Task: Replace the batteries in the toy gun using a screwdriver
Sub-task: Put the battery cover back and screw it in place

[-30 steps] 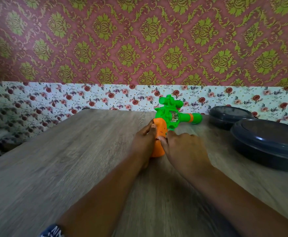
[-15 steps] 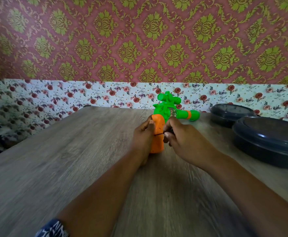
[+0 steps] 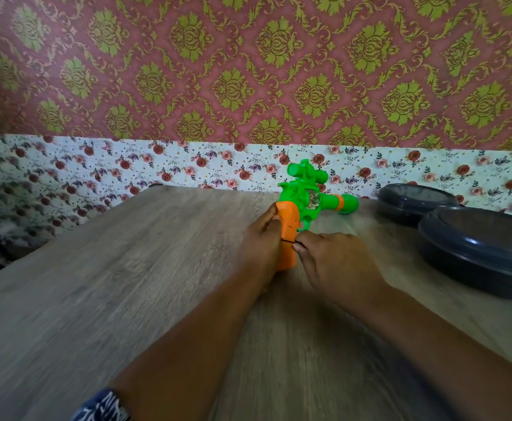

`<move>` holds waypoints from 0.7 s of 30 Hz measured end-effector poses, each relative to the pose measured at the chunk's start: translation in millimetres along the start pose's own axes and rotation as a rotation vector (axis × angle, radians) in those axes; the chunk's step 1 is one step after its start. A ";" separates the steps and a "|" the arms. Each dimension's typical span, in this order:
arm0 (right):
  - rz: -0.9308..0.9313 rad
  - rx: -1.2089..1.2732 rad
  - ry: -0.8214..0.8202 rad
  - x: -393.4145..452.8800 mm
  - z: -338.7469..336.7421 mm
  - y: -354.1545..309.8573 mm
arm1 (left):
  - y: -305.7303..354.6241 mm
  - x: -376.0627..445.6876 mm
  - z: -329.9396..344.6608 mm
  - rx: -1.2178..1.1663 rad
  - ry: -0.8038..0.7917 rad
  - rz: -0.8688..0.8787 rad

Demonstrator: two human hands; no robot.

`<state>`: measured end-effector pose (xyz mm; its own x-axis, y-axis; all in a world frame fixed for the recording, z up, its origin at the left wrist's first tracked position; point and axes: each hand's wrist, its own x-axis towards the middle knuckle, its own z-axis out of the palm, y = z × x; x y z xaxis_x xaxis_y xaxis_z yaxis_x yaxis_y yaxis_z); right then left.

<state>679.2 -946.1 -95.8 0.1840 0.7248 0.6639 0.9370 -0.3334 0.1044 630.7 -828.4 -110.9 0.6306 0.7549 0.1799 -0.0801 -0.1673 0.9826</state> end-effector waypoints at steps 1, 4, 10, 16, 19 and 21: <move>0.060 0.078 -0.012 -0.2 1.5 -2.5 | 1.4 -1.7 -0.2 0.029 0.002 0.030; 0.250 0.317 -0.023 0.4 2.4 -10.2 | 2.0 -3.8 -0.1 0.093 -0.005 0.059; 0.876 1.000 -0.055 3.9 -5.8 -23.5 | 5.7 -8.5 3.4 0.143 -0.014 0.080; 1.089 1.372 -0.362 8.1 -16.4 -17.0 | 6.2 -5.6 -3.0 0.029 -0.004 0.032; 0.949 1.181 -0.331 7.8 -15.1 -6.3 | 7.9 -3.8 -3.7 -0.061 -0.016 -0.038; 0.750 0.960 -0.208 8.2 -12.9 -0.7 | 9.5 -4.4 -3.2 -0.087 -0.028 -0.050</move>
<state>676.2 -947.6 -80.9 0.7310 0.6566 0.1856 0.4014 -0.1939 -0.8951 624.7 -831.4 -102.2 0.6568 0.7428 0.1302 -0.1141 -0.0728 0.9908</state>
